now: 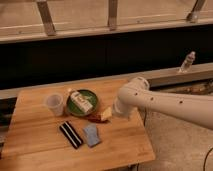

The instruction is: Wipe the white sponge on the table

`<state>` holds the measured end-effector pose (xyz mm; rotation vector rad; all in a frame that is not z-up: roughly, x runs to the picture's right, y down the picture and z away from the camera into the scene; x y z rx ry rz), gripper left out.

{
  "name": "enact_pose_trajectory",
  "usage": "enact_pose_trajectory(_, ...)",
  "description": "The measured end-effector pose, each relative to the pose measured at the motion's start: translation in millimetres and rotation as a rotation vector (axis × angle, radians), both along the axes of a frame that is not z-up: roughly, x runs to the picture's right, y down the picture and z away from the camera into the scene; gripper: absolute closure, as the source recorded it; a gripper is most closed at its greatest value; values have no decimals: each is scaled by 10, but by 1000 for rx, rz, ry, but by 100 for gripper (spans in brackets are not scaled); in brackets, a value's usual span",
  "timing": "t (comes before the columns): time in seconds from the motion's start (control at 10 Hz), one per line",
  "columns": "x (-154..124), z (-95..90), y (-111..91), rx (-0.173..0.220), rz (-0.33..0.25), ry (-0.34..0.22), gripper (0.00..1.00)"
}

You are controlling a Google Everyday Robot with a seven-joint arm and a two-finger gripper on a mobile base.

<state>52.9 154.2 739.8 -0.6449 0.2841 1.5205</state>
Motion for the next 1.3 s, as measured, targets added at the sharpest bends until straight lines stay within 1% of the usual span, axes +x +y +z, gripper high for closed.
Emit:
enact_pose_trajectory(0.4, -9, 0, -1, -3, -3, -11, 20)
enact_pose_trajectory(0.6, -101, 15, 129, -28, -20, -66, 20)
enact_pose_trajectory(0.8, -366, -32, 354, -54, -62, -125, 20)
enact_pose_trajectory(1.0, -759, -150, 694, -81, -113, -185, 20)
enact_pose_trajectory(1.1, -898, -170, 795, -89, -131, -203, 20)
enact_pose_trajectory(1.2, -1103, -145, 915, -98, -158, -223, 20)
enact_pose_trajectory(1.3, -1233, -100, 996, -104, -176, -231, 20)
